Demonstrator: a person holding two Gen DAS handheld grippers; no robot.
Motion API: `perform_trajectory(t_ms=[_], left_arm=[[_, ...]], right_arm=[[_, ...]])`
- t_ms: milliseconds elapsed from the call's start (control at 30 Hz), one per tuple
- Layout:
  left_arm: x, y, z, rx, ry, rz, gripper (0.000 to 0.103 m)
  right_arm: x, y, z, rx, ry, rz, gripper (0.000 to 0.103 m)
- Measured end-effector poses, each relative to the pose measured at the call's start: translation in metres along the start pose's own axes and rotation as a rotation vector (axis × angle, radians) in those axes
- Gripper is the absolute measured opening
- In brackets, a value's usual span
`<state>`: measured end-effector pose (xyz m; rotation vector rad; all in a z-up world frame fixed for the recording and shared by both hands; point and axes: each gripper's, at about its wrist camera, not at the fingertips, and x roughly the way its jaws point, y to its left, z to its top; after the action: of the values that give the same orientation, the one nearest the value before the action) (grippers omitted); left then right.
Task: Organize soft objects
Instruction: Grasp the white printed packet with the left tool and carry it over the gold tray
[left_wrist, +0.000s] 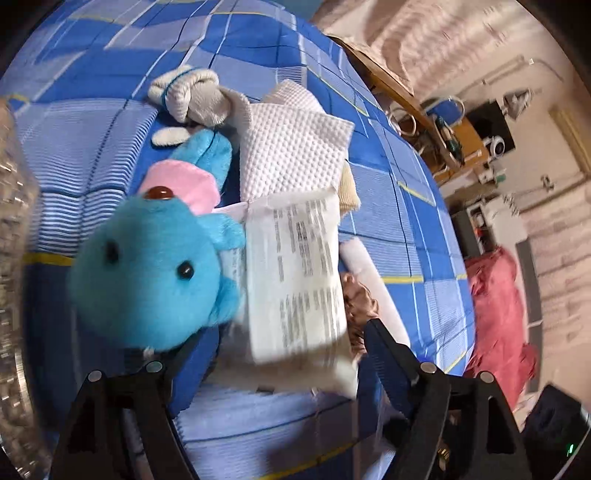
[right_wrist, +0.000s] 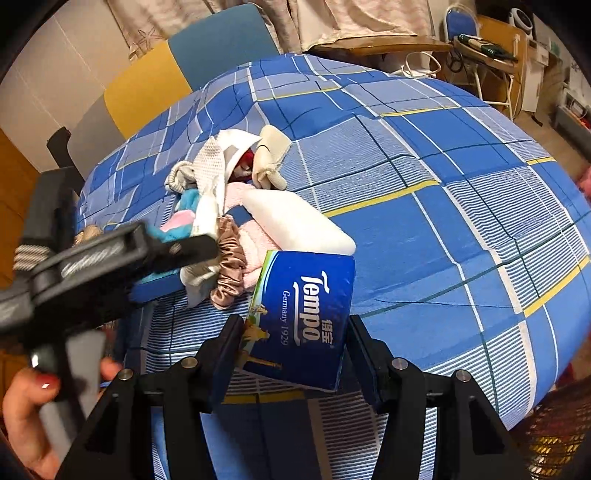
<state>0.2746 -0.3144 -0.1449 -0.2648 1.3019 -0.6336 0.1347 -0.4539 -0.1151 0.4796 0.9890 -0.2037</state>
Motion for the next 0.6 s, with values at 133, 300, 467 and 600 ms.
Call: perform_trajectory(t_ms=[133,300,467,600], left_arm=[[0.01,0.005,0.004,-0.023,0.006,-0.027,0.08],[0.003,0.005,0.007,-0.03,0.015,0.01,0.063],[-0.017,-0.001,0.003,-0.027,-0.009,-0.001,0.06],[-0.043,-0.008,0.0,-0.009,-0.025,-0.066,0.06]], right_arm=[[-0.001,-0.001,0.001,0.008,-0.001,0.012,0.057],[0.001,-0.002,0.001,0.016,0.008,0.018,0.057],[0.002,-0.002,0.001,0.004,0.01,0.015,0.057],[0.003,-0.001,0.001,-0.009,0.007,0.008,0.057]])
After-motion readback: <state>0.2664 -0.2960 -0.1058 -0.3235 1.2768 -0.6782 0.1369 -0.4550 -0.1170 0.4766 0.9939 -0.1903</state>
